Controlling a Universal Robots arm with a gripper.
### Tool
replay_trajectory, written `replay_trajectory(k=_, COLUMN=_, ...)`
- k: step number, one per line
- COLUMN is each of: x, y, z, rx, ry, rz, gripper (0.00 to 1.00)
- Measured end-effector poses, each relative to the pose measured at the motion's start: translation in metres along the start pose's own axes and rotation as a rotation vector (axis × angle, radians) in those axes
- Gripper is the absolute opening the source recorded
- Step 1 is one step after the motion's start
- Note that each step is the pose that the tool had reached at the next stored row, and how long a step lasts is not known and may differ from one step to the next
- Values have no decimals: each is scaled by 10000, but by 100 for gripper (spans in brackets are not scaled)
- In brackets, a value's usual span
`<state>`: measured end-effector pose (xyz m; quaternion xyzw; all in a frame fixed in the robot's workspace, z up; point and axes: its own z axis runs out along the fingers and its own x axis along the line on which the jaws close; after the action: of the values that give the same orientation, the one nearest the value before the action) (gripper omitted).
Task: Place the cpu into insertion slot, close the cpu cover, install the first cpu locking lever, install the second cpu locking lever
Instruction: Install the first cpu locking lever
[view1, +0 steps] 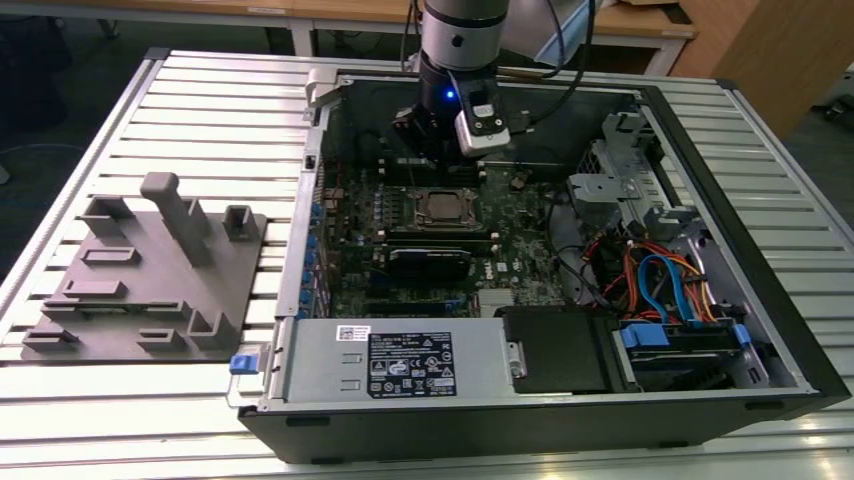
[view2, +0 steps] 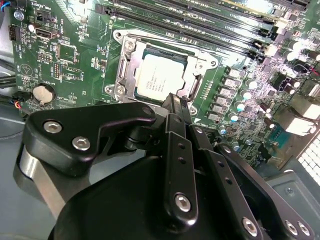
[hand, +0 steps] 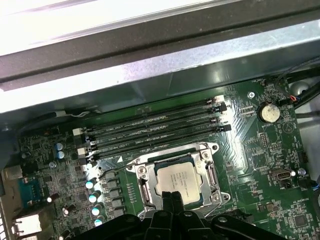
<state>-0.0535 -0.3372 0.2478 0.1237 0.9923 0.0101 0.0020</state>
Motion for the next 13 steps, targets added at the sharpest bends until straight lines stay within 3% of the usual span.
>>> replay_trajectory(k=3, x=0, y=0, z=0, rx=-1, ry=3, rz=-144, gripper=10)
replay_trajectory(k=9, x=0, y=0, z=0, rx=-4, ry=25, rz=-1174, gripper=10)
replay_trajectory(k=13, x=43, y=-11, z=1, rx=-25, ry=23, rz=-1296, gripper=10)
